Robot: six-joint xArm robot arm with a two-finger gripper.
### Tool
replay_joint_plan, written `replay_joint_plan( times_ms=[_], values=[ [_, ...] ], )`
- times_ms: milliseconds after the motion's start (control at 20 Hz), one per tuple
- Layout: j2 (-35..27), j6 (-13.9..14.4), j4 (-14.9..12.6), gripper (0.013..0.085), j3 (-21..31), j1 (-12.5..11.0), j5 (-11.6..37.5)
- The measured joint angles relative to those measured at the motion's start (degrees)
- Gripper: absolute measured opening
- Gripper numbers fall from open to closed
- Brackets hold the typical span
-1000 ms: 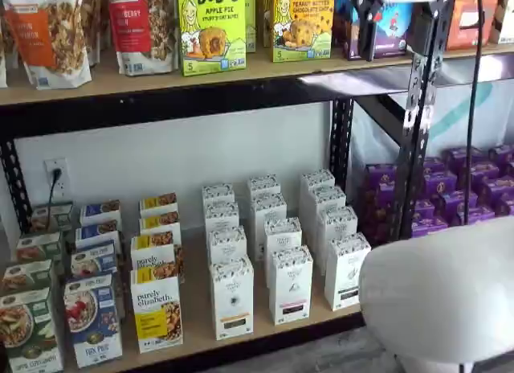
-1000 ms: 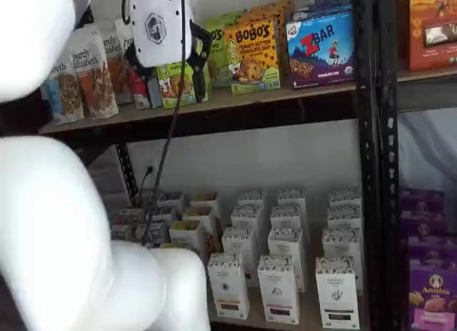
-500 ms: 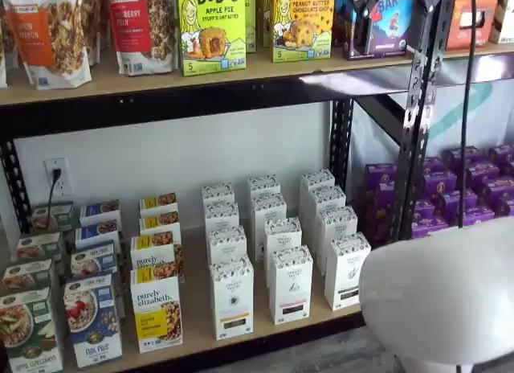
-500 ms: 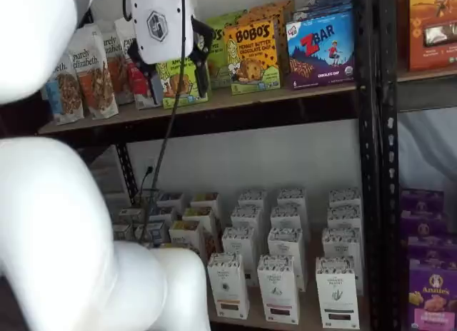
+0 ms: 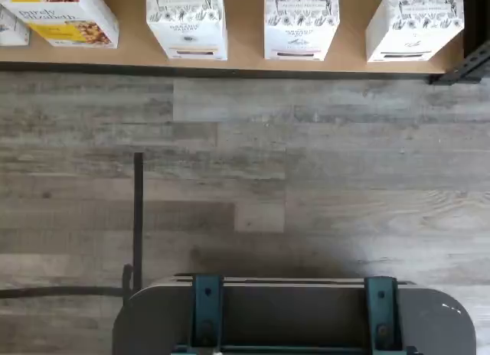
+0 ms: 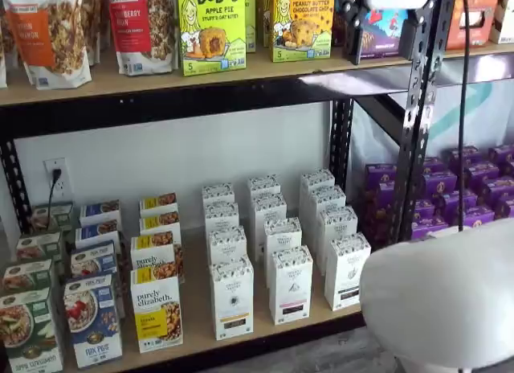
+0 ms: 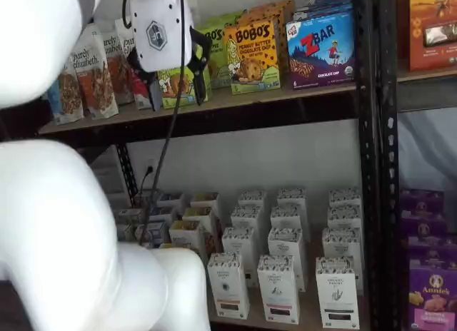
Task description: Pick up the white box with a yellow strip in the middle, on the bottom shelf, the fourth box from the left
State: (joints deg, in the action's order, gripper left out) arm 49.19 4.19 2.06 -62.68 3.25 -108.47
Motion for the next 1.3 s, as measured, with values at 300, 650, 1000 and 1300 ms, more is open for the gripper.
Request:
replay_joint_plan(
  times_ms=[300, 650, 1000, 1300],
  values=[
    [0.33, 2.47, -1.3, 0.085, 3.68, 2.86, 3.25],
    [0.34, 4.99, -3.99, 0.085, 9.07, 5.85, 8.69],
    [0.98, 6.42, -4.01, 0.085, 16.36, 6.85, 18.18],
    [-1.16, 8.87, -3.42, 0.085, 19.96, 9.13, 22.8]
  ],
)
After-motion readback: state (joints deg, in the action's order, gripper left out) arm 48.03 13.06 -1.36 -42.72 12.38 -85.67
